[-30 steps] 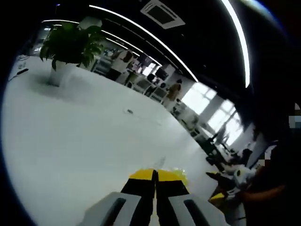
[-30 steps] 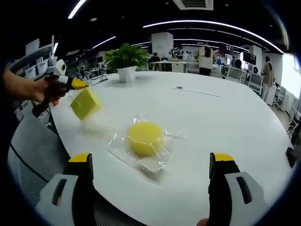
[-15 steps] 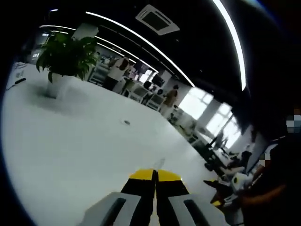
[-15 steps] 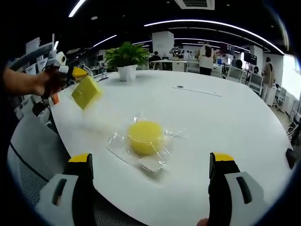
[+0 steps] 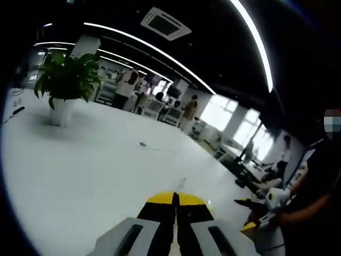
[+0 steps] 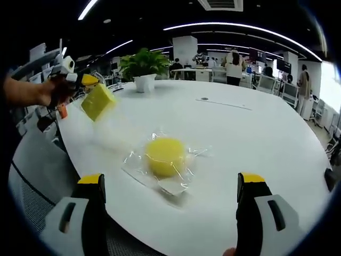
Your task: Compare the silicone blocks by pressing each to a similar depth, holding the contact briefly, and releasing to observe deformation and rebound differences across the visible hardness samples.
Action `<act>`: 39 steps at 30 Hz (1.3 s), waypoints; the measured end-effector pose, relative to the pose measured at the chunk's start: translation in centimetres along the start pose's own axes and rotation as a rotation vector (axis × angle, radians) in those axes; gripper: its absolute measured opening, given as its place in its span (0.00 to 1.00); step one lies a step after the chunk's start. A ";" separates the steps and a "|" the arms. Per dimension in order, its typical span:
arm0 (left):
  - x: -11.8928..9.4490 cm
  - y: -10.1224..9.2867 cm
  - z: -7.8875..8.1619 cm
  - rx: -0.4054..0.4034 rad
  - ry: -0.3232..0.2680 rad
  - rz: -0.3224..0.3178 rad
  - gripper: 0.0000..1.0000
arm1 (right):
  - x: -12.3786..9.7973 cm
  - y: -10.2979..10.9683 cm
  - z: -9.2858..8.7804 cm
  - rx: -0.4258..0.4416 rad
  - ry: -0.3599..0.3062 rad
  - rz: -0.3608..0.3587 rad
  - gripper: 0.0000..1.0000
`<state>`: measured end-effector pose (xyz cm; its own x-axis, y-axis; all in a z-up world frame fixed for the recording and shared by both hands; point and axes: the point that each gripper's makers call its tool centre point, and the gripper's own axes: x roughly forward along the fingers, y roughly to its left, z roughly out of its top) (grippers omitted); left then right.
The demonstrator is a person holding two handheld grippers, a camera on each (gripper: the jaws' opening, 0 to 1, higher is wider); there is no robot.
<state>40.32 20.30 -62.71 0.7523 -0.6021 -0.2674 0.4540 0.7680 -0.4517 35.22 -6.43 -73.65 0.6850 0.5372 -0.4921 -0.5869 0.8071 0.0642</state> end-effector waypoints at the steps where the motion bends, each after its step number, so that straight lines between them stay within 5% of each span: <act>1: 0.0 0.0 0.1 0.004 -0.001 0.000 0.00 | 0.0 0.0 0.0 0.000 -0.002 0.000 0.96; 34: -0.1 -1.4 1.8 0.016 0.002 -0.069 0.00 | -0.3 0.0 0.7 -0.013 -0.026 -0.011 0.96; 39: -0.3 -2.5 3.4 0.032 -0.019 -0.099 0.00 | -1.6 0.2 3.4 -0.082 -0.104 -0.008 0.96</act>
<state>40.61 19.31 -58.60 0.7116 -0.6715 -0.2068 0.5415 0.7116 -0.4476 35.47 -6.25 -69.86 0.7283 0.5571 -0.3991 -0.6117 0.7910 -0.0123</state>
